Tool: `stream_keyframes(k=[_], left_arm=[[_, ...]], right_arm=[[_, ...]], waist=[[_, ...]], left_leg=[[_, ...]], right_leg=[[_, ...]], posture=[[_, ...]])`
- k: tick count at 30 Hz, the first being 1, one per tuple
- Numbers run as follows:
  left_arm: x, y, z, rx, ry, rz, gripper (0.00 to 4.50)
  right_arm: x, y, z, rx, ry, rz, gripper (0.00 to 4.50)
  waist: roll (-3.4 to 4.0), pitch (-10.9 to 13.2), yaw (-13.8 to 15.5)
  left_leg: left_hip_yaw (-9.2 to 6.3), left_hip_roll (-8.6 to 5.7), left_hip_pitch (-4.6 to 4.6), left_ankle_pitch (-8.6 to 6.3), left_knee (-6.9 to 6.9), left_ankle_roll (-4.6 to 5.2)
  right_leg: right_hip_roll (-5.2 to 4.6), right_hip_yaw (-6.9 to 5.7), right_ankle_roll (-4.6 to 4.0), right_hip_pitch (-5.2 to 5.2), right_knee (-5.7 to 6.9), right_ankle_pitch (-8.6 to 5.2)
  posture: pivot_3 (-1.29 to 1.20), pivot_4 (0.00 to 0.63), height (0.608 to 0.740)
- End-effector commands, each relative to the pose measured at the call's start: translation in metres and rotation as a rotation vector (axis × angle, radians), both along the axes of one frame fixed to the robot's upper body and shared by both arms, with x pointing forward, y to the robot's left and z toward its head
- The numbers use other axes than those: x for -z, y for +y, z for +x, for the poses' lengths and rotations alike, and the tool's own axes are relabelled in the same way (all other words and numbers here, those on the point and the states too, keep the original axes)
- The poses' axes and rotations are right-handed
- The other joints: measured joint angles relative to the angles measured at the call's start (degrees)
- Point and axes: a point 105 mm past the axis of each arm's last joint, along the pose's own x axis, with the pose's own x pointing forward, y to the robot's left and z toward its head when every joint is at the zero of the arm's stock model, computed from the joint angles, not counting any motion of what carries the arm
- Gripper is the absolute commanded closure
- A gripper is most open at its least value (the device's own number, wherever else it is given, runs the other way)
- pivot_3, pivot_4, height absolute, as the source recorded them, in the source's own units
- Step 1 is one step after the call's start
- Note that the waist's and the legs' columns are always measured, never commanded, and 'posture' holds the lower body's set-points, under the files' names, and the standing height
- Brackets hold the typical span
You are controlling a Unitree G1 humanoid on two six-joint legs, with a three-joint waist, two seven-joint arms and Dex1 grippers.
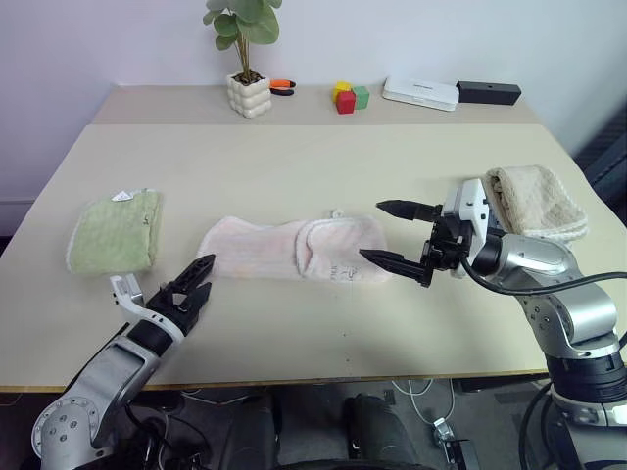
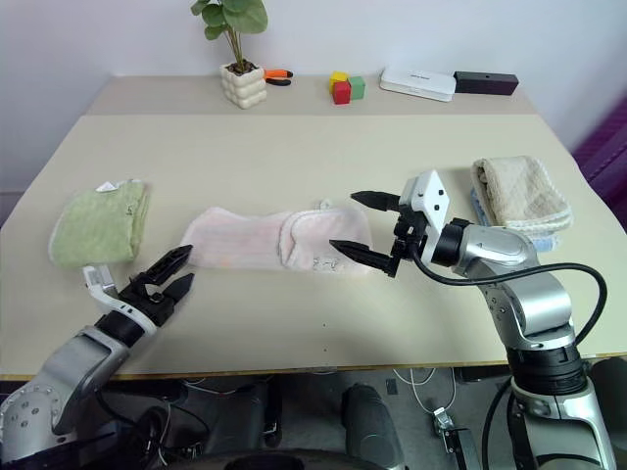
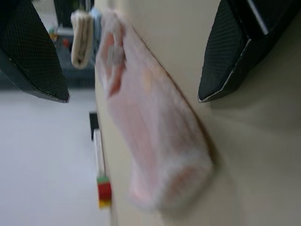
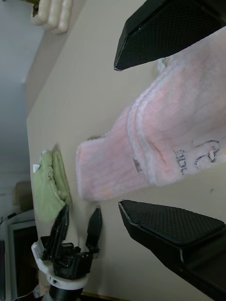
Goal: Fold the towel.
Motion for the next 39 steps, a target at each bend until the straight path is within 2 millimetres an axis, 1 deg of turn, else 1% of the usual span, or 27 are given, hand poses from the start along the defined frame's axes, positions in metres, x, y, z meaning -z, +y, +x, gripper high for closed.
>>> stream_keyframes(k=[1, 3, 5, 6, 8, 9, 12, 15, 20, 22, 23, 26, 28, 29, 30, 34, 35, 37, 39], left_arm=[[-0.006, 0.010, 0.006, -0.046, -0.007, -0.006, 0.00], [-0.002, 0.019, 0.015, -0.100, 0.016, -0.024, 0.00], [0.001, 0.021, 0.019, -0.111, 0.036, -0.036, 0.00], [0.008, 0.011, 0.020, -0.056, 0.073, -0.033, 0.25], [0.010, -0.008, 0.018, 0.041, 0.090, -0.076, 0.84], [0.009, -0.013, 0.019, 0.055, 0.090, -0.082, 1.39], [0.010, -0.014, 0.023, 0.043, 0.105, -0.086, 2.91], [0.011, -0.011, 0.025, 0.031, 0.102, -0.068, 4.42], [0.004, 0.000, 0.032, 0.006, 0.057, -0.053, 4.47], [-0.009, -0.003, 0.035, 0.042, -0.013, 0.000, 4.47], [-0.021, -0.009, 0.035, 0.084, -0.080, 0.036, 4.47], [-0.040, -0.020, 0.032, 0.165, -0.197, 0.099, 4.47], [-0.064, -0.029, 0.031, 0.230, -0.345, 0.157, 4.47], [-0.073, -0.035, 0.031, 0.264, -0.391, 0.165, 4.47], [-0.077, -0.039, 0.031, 0.285, -0.417, 0.170, 4.47], [-0.080, -0.068, 0.031, 0.439, -0.521, 0.389, 4.47], [-0.082, -0.074, 0.033, 0.460, -0.547, 0.395, 4.47], [-0.084, -0.095, 0.036, 0.549, -0.622, 0.476, 4.47], [-0.084, -0.109, 0.038, 0.612, -0.682, 0.527, 4.47]], right_arm=[[-0.008, 0.002, 0.000, 0.003, -0.046, 0.006, 0.03], [-0.007, 0.002, 0.002, 0.013, -0.048, 0.010, 0.03], [-0.007, 0.003, 0.003, 0.018, -0.050, 0.010, 0.03], [-0.006, 0.005, 0.003, 0.019, -0.051, 0.012, 0.00], [-0.006, 0.008, 0.004, 0.019, -0.054, 0.013, 0.00], [-0.006, 0.008, 0.004, 0.020, -0.056, 0.012, 0.00], [-0.007, 0.009, 0.005, 0.027, -0.059, 0.012, 0.00], [-0.006, 0.009, 0.005, 0.035, -0.062, 0.006, 0.00], [-0.003, 0.006, 0.005, 0.051, -0.056, -0.001, 0.00], [-0.001, 0.002, 0.006, 0.063, -0.047, -0.013, 0.00], [0.002, -0.003, 0.003, 0.058, -0.034, -0.031, 0.00], [0.005, -0.014, -0.003, 0.048, -0.008, -0.062, 0.00], [0.005, -0.034, -0.004, 0.078, 0.014, -0.082, 0.00], [0.006, -0.042, -0.004, 0.098, 0.014, -0.104, 0.00], [0.007, -0.046, -0.004, 0.111, 0.014, -0.119, 0.00], [0.006, -0.048, -0.002, 0.120, 0.009, -0.115, 0.00], [0.006, -0.048, -0.002, 0.121, 0.006, -0.110, 0.00], [0.007, -0.046, 0.000, 0.126, 0.002, -0.106, 0.00], [0.007, -0.046, 0.001, 0.131, -0.001, -0.106, 0.00]], waist=[[0.00, 0.0, -0.1], [0.01, 0.0, 0.0], [0.01, 0.0, -0.1], [0.01, 0.0, -0.1], [0.02, 0.0, -0.1], [0.02, 0.0, 0.0], [0.01, 0.0, 0.1], [0.20, -0.1, 0.2], [0.27, -0.1, 0.2], [0.25, -0.1, 0.1], [0.23, -0.1, 0.1], [0.20, -0.1, 0.0], [0.21, -0.1, 0.1], [0.20, -0.1, 0.1], [0.20, -0.1, 0.1], [0.22, -0.1, -0.3], [0.23, -0.1, -0.3], [0.22, -0.1, -0.1], [0.21, -0.1, 0.0]], left_leg=[[0.00, 0.00, 0.00, 0.00, -0.01, 0.00], [0.01, -0.01, 0.00, 0.00, -0.02, 0.00], [0.02, -0.02, 0.00, 0.00, -0.01, 0.00], [0.03, -0.02, 0.00, 0.00, -0.01, 0.00], [0.04, -0.02, 0.01, 0.00, -0.03, 0.00], [0.03, -0.02, 0.00, 0.00, -0.03, 0.00], [0.03, -0.04, -0.01, 0.00, -0.02, 0.00], [0.05, -0.04, 0.03, 0.01, -0.03, -0.01], [0.07, -0.05, 0.06, 0.03, -0.04, -0.04], [0.07, -0.05, 0.06, 0.03, -0.04, -0.05], [0.07, -0.05, 0.05, 0.03, -0.04, -0.05], [0.11, -0.06, -0.05, 0.03, -0.13, -0.05], [0.16, -0.06, -0.07, 0.03, -0.26, -0.05], [0.16, -0.05, -0.09, 0.03, -0.28, -0.04], [0.16, -0.06, -0.10, 0.03, -0.28, -0.04], [0.19, -0.03, -0.07, 0.02, -0.33, -0.04], [0.19, -0.02, -0.06, 0.02, -0.35, -0.04], [0.19, -0.02, -0.07, 0.03, -0.38, -0.04], [0.18, -0.03, -0.10, 0.03, -0.36, -0.04]], right_leg=[[0.00, 0.01, 0.00, 0.00, -0.01, 0.00], [0.01, 0.00, 0.00, -0.01, -0.01, 0.00], [0.03, 0.00, 0.00, 0.00, -0.01, 0.00], [0.03, 0.00, 0.00, 0.00, -0.01, 0.00], [0.04, 0.01, 0.00, 0.00, -0.01, 0.00], [0.03, 0.01, 0.00, -0.01, -0.01, 0.00], [0.01, 0.01, 0.00, -0.01, -0.02, 0.00], [0.02, 0.00, 0.00, 0.03, -0.01, 0.00], [0.02, -0.01, -0.01, 0.05, -0.02, 0.00], [0.03, -0.02, -0.01, 0.05, -0.03, 0.00], [0.03, -0.02, -0.02, 0.04, -0.03, 0.00], [0.01, -0.03, -0.03, -0.02, -0.22, 0.01], [0.01, -0.02, -0.09, 0.00, -0.46, 0.06], [0.03, -0.03, -0.10, 0.01, -0.55, 0.07], [0.03, -0.04, -0.11, 0.02, -0.59, 0.07], [0.09, -0.02, -0.13, 0.07, -0.69, 0.09], [0.11, -0.01, -0.13, 0.05, -0.69, 0.09], [0.14, -0.01, -0.12, 0.03, -0.70, 0.09], [0.15, -0.02, -0.11, 0.03, -0.70, 0.10]], posture=[[0.00, 0.150, 0.735], [0.00, 0.150, 0.735], [0.00, 0.150, 0.735], [0.00, 0.150, 0.735], [0.00, 0.150, 0.735], [0.00, 0.150, 0.735], [0.00, 0.150, 0.735], [0.00, 0.150, 0.735], [0.00, 0.150, 0.735], [0.00, 0.150, 0.735], [0.00, 0.150, 0.735], [0.00, 0.150, 0.735], [0.00, 0.150, 0.735], [0.00, 0.150, 0.735], [0.00, 0.150, 0.735], [0.00, 0.150, 0.735], [0.00, 0.150, 0.735], [0.00, 0.150, 0.735], [0.00, 0.150, 0.735]])
